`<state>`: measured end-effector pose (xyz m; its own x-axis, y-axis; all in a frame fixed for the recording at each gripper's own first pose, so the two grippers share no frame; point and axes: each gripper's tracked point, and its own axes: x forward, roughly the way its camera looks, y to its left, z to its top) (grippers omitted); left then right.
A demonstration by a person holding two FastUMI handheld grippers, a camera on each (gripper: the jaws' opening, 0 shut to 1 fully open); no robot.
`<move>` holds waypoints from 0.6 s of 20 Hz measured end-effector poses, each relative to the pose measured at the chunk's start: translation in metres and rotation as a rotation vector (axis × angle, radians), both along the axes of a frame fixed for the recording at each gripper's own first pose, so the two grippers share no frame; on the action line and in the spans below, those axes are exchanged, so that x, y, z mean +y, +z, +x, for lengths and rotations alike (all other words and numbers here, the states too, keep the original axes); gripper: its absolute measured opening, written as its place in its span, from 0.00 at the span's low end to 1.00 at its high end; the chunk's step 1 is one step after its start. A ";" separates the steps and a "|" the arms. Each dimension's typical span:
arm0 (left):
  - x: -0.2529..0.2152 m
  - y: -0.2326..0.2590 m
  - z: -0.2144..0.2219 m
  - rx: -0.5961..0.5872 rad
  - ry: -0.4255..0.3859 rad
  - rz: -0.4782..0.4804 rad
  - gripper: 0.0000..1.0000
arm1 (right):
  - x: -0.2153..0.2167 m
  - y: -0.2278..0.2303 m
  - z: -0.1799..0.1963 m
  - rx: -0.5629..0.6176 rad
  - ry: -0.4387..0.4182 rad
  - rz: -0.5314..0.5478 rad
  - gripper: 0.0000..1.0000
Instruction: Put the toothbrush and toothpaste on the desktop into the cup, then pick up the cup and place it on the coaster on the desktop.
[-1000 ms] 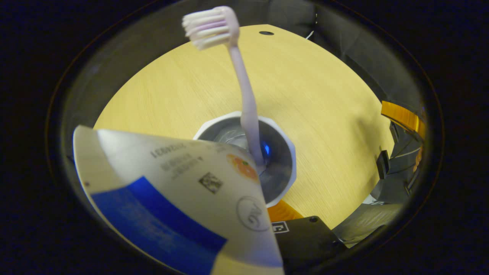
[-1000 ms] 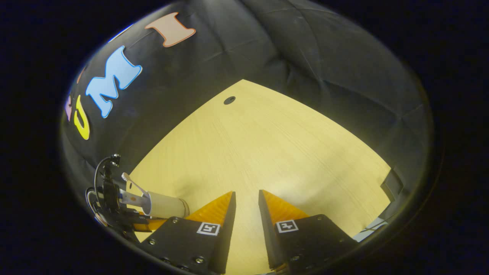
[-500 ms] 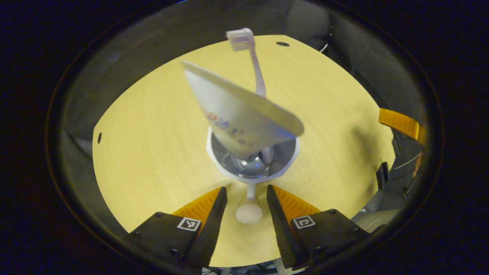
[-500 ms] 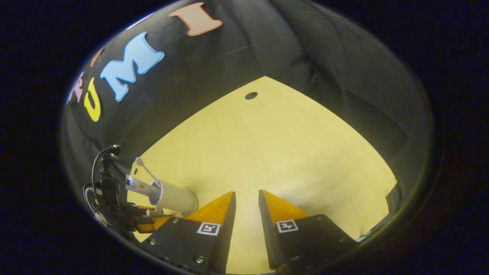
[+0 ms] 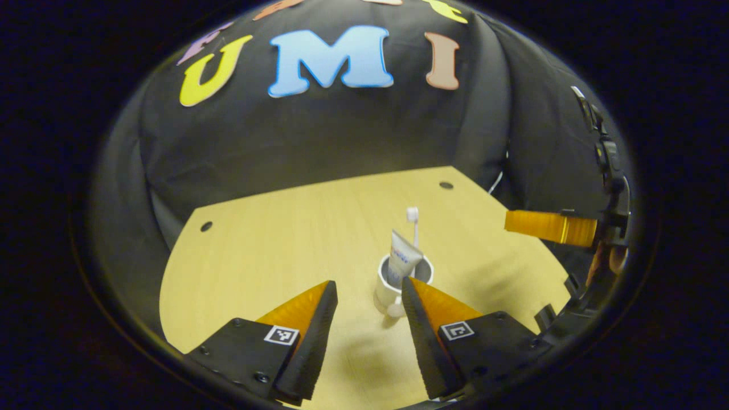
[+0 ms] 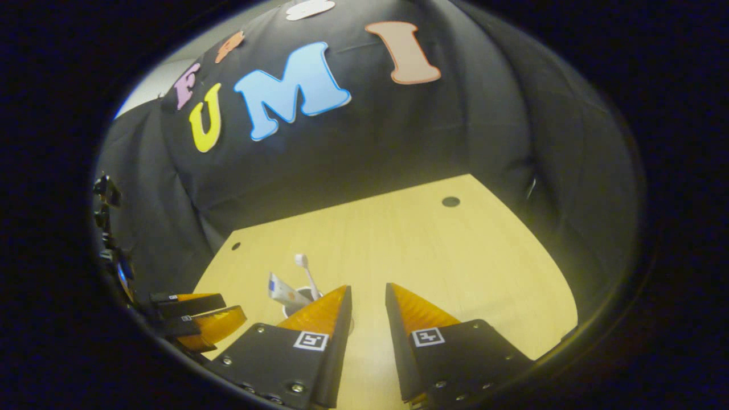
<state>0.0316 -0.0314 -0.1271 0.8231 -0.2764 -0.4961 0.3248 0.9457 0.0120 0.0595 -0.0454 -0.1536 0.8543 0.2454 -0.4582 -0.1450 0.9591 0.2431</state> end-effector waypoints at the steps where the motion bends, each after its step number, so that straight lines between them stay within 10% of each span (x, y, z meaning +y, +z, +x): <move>1: 0.009 0.032 0.003 -0.065 0.023 -0.022 0.76 | 0.007 0.018 0.003 -0.047 0.003 -0.003 0.39; 12: 0.077 0.180 -0.004 -0.642 0.102 -0.114 0.80 | 0.031 0.199 0.009 -0.538 -0.066 -0.090 0.39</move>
